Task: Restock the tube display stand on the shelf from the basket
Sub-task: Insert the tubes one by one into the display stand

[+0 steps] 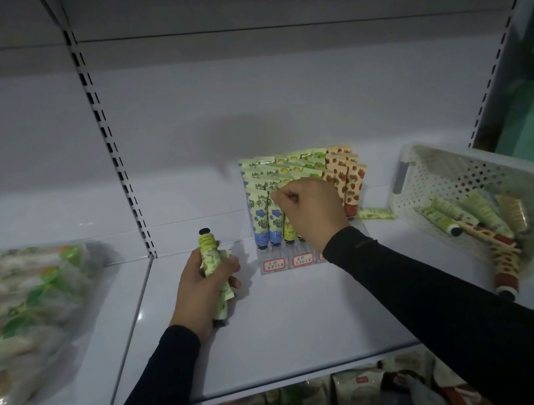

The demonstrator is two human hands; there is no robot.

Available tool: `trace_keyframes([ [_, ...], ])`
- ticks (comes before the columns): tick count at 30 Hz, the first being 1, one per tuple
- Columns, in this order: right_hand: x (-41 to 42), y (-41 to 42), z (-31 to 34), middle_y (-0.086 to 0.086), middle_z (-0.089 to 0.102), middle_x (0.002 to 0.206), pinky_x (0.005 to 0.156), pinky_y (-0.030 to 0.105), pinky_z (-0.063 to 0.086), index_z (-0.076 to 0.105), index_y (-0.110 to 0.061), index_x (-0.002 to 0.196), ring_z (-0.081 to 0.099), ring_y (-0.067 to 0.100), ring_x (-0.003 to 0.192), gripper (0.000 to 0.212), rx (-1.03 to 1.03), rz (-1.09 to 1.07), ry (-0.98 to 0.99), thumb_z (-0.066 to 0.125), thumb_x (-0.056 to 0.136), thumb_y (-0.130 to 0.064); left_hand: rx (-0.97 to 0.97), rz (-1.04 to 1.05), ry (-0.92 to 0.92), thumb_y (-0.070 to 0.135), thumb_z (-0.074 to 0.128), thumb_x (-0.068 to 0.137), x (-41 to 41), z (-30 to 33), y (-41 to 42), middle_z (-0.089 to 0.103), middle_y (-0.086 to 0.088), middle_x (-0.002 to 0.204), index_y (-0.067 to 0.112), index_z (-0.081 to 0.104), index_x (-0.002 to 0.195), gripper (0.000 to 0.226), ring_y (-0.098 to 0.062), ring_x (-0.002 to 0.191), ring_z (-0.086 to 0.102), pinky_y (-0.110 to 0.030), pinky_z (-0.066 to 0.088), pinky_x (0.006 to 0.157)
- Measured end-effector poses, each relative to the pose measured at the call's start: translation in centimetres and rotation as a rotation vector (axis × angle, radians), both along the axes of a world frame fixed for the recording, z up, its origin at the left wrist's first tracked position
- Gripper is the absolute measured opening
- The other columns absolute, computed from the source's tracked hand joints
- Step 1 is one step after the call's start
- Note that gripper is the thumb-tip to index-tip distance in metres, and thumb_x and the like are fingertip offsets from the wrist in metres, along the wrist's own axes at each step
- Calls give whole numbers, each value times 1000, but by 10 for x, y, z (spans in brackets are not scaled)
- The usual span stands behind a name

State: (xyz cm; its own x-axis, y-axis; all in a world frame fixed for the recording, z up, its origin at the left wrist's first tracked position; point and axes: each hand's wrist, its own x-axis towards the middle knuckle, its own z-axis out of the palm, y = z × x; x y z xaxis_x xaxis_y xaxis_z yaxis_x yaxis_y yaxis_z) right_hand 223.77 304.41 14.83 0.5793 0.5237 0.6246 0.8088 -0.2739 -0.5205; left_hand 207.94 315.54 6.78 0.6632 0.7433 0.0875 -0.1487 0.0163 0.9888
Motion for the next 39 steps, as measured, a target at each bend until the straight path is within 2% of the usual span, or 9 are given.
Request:
trace_keyframes([
  [3,0,-1,6,11,55,54,56,31,47,59,-1,60,41,16,49,38,-76,-10,-42,54,95,-17,7,0,6,22,70,88,0,0,0,67,-13,81,28,60,98,16,-26,63,55,-29,41,48],
  [8,3,0,14,15,68,70,65,32,54,68,0,72,63,26,65,32,-170,-39,-67,53,94,-18,6,-3,10,24,72,87,-1,1,-1,67,-13,82,31,61,95,15,-26,63,55,-27,41,45],
  [16,5,3,19,14,59,56,70,31,55,58,0,58,56,21,53,37,-180,-37,-49,56,91,-17,24,5,35,23,70,88,0,2,-2,68,-13,83,35,62,91,14,-27,64,55,-31,41,48],
  [19,5,4,19,10,57,54,68,29,55,61,0,60,56,21,53,37,-187,-43,-42,56,92,-18,22,5,23,26,73,83,0,1,-2,68,-12,81,35,62,90,15,-28,64,54,-41,42,55],
  [25,7,3,15,15,66,63,62,26,52,64,0,66,64,27,62,36,-180,-30,-41,54,93,-20,20,7,22,35,72,72,-1,3,-2,68,-11,79,38,64,87,17,-29,64,54,-48,43,63],
  [31,4,-4,15,13,73,83,75,35,55,72,-3,86,68,24,76,36,-85,2,-24,55,95,-33,2,2,29,37,72,65,-3,8,-7,67,-24,91,42,65,79,17,-28,64,54,-46,43,61],
  [35,-3,-21,21,-9,64,63,59,15,45,73,-12,78,55,1,53,32,50,32,20,56,96,-33,-11,7,29,33,67,78,-1,5,-7,66,-26,94,42,66,80,9,-24,58,56,-37,42,54],
  [37,-6,-30,17,-9,49,49,59,23,47,62,-17,61,46,5,46,39,48,64,8,56,96,-34,-5,8,47,26,64,90,-1,1,-3,64,-23,84,27,66,100,10,-21,52,57,-33,43,52],
  [39,-8,-37,11,-2,46,46,65,29,51,56,-17,55,44,13,46,45,7,102,7,56,96,-35,11,11,79,19,58,96,-2,1,-1,65,-17,83,13,64,108,14,-18,52,58,-30,44,48],
])
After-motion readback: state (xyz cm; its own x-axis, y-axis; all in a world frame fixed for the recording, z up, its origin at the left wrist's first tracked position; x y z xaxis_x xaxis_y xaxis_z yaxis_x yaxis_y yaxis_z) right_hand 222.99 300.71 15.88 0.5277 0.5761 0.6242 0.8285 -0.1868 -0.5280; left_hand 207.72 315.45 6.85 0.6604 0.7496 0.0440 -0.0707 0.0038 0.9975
